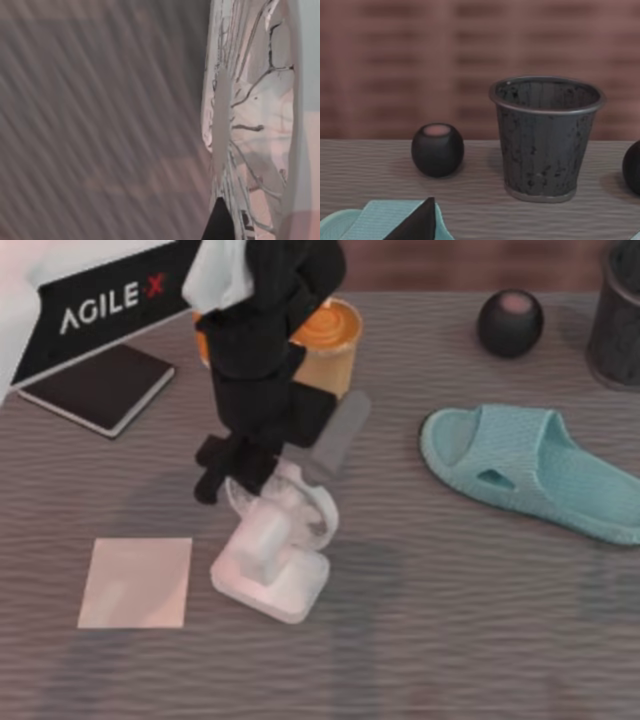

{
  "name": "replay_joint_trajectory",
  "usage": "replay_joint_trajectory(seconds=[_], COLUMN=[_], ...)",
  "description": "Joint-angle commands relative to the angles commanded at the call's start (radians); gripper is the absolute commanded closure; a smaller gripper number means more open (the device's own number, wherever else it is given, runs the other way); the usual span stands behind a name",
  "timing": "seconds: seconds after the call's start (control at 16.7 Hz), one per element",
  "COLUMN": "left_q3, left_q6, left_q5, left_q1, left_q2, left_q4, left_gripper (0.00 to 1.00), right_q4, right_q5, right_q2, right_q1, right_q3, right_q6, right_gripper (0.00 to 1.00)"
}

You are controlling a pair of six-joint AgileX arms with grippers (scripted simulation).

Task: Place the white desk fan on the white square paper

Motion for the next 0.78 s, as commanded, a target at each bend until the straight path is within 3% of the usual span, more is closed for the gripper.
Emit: replay_joint_trajectory(seconds=[0.36, 0.78], left_q3=[0.169, 0.18], left_q6=[-0.002, -0.01], left_q5=[0.0, -0.001], left_q1=[0.015, 0.012], left_q2=[0.002, 0.001], left_q4=[-0.167, -0.181], left_gripper=[1.0, 1.0], right_q4=[0.0, 0.0], right_q5=[0.0, 0.0], right_q2=[0.0, 0.0], right_q1=[0.0, 0.0], right_q3=[0.0, 0.0], right_q6=[0.0, 0.0], right_gripper=[0.0, 0.0])
